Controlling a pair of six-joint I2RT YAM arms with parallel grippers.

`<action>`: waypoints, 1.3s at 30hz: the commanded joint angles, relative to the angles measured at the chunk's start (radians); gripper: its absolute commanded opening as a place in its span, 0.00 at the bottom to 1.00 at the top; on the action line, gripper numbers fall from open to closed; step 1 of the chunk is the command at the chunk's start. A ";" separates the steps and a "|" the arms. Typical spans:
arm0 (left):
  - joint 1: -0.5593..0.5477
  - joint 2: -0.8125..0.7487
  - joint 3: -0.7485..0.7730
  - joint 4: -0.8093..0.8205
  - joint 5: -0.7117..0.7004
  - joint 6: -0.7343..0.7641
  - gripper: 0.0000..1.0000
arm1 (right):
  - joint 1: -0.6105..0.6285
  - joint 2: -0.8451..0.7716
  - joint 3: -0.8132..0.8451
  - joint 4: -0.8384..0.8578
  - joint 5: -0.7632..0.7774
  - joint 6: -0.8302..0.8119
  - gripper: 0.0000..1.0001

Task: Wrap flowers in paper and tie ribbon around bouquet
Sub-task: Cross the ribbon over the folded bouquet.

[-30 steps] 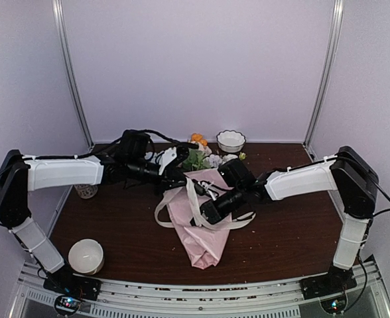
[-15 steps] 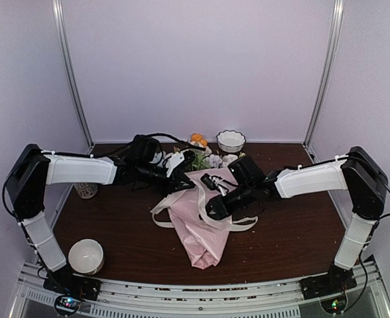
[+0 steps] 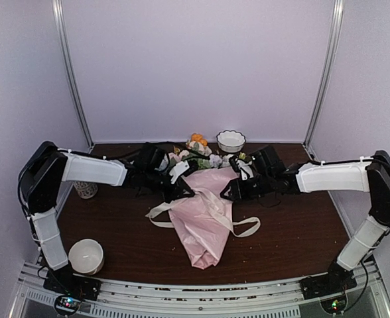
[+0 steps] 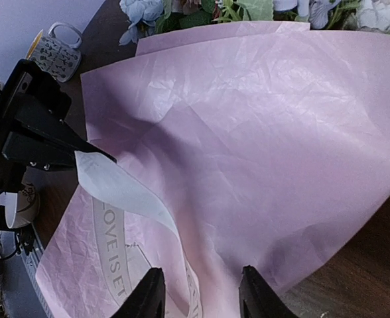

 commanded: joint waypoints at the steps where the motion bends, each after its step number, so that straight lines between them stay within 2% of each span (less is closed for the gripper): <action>1: 0.004 0.015 0.045 0.036 -0.005 -0.020 0.00 | 0.068 -0.147 -0.060 -0.047 0.195 0.036 0.36; 6: 0.004 0.020 0.046 0.047 0.003 -0.029 0.00 | 0.201 -0.217 -0.076 -0.177 0.335 0.025 0.36; 8: 0.004 0.019 0.044 0.053 0.009 -0.032 0.00 | 0.236 -0.217 -0.093 -0.196 0.354 0.034 0.39; 11: 0.004 0.019 0.041 0.061 0.013 -0.037 0.00 | 0.248 -0.195 -0.110 -0.168 0.355 0.052 0.45; 22: 0.004 0.017 0.033 0.056 0.008 -0.032 0.00 | 0.273 -0.033 -0.026 -0.183 0.360 0.015 0.47; 23: 0.004 0.018 0.034 0.056 0.007 -0.031 0.00 | 0.273 -0.025 -0.022 -0.186 0.361 0.010 0.46; 28: 0.004 0.015 0.036 0.048 0.006 -0.027 0.00 | 0.273 -0.011 0.009 -0.213 0.380 -0.002 0.14; 29: 0.004 0.015 0.035 0.045 0.004 -0.024 0.00 | 0.273 -0.019 0.007 -0.213 0.383 -0.003 0.11; 35: 0.004 0.025 0.034 0.031 -0.024 -0.017 0.00 | 0.272 -0.075 0.004 -0.219 0.415 0.002 0.10; 39: 0.004 0.029 0.038 0.019 -0.031 -0.016 0.00 | 0.263 -0.080 0.017 -0.237 0.513 0.037 0.11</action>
